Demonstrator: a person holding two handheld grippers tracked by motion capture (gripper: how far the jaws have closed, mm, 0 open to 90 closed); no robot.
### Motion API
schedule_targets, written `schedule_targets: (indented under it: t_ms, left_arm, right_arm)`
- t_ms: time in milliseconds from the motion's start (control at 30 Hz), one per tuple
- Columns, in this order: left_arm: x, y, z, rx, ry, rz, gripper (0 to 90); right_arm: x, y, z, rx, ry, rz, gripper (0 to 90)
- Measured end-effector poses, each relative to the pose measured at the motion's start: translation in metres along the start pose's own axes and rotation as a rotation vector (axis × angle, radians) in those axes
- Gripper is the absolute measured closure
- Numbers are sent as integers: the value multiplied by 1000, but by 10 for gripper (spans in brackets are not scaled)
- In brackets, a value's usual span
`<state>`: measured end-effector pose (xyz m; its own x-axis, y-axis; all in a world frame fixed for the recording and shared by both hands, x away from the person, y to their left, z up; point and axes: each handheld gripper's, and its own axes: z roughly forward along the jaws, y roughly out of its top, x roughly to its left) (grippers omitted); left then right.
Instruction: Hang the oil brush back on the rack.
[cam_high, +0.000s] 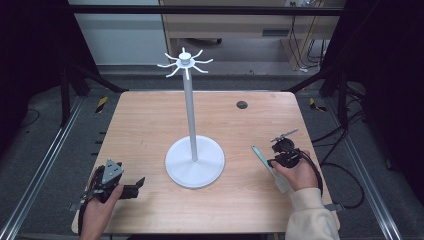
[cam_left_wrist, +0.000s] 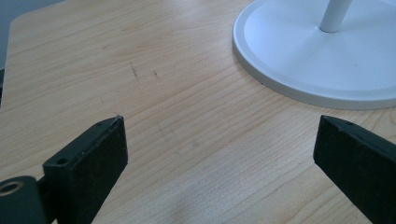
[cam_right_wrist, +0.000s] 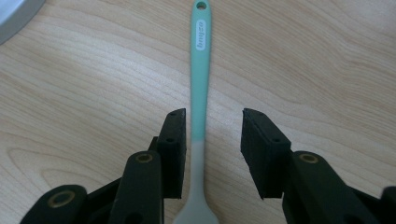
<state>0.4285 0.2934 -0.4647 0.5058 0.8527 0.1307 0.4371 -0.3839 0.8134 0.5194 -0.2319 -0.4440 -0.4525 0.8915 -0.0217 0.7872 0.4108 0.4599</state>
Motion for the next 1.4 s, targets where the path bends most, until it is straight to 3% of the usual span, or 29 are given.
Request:
schedule_targets:
  t_ms: [267,767,1400]
  left_arm:
    - [0,0,1,0,-1,0,25]
    - [-1,0,1,6,-5,8,25]
    - [-2,0,2,10,-10,14,25]
  right_arm:
    - [1,1,6,27,15,5,648]
    - [9,2,21,119,5,-53,728]
    - [8,2,28,154,7,-34,817]
